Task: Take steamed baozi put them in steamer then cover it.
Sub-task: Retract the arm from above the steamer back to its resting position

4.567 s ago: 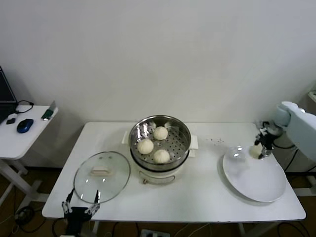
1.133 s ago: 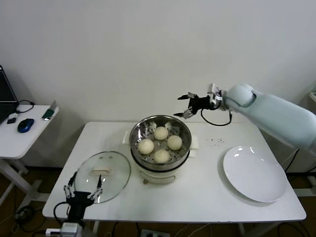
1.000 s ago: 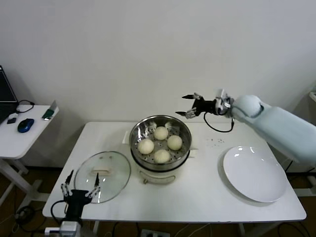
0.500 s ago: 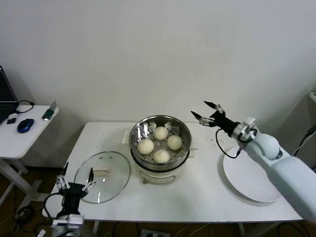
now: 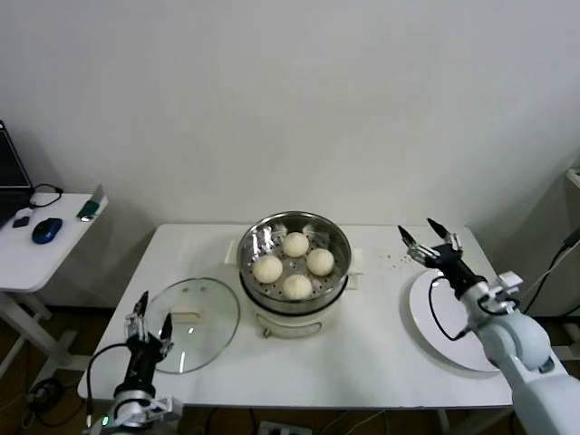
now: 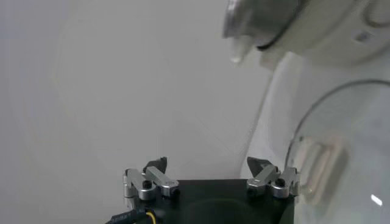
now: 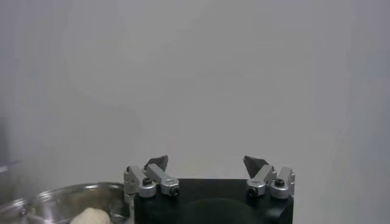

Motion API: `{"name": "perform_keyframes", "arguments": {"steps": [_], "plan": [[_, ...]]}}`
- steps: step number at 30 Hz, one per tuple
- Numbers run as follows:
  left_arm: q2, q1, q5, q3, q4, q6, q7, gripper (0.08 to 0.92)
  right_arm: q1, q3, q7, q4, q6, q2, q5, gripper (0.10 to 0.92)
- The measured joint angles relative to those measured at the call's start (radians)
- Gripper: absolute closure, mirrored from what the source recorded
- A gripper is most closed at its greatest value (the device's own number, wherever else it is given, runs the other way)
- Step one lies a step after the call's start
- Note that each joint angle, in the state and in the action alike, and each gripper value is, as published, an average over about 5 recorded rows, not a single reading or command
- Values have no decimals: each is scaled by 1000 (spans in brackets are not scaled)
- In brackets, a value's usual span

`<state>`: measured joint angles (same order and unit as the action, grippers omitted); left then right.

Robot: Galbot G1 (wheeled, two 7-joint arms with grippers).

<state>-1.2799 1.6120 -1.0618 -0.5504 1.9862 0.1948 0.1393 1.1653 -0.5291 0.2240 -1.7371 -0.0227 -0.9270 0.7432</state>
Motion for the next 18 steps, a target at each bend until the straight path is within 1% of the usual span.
{"name": "perform_keyframes", "arguments": {"steps": [8,13,18], "plan": [[6,-84,-212,69,-134,-3,15,177,165,-134,5,-42,-19,-89,-51,203],[8,-143,-288,89,-223,-13,9,177,233,-191,14,-54,-19,-131,-74,203],[15,-175,-333,97,-281,-15,-9,177,268,-223,17,-57,-19,-164,-92,203]]}}
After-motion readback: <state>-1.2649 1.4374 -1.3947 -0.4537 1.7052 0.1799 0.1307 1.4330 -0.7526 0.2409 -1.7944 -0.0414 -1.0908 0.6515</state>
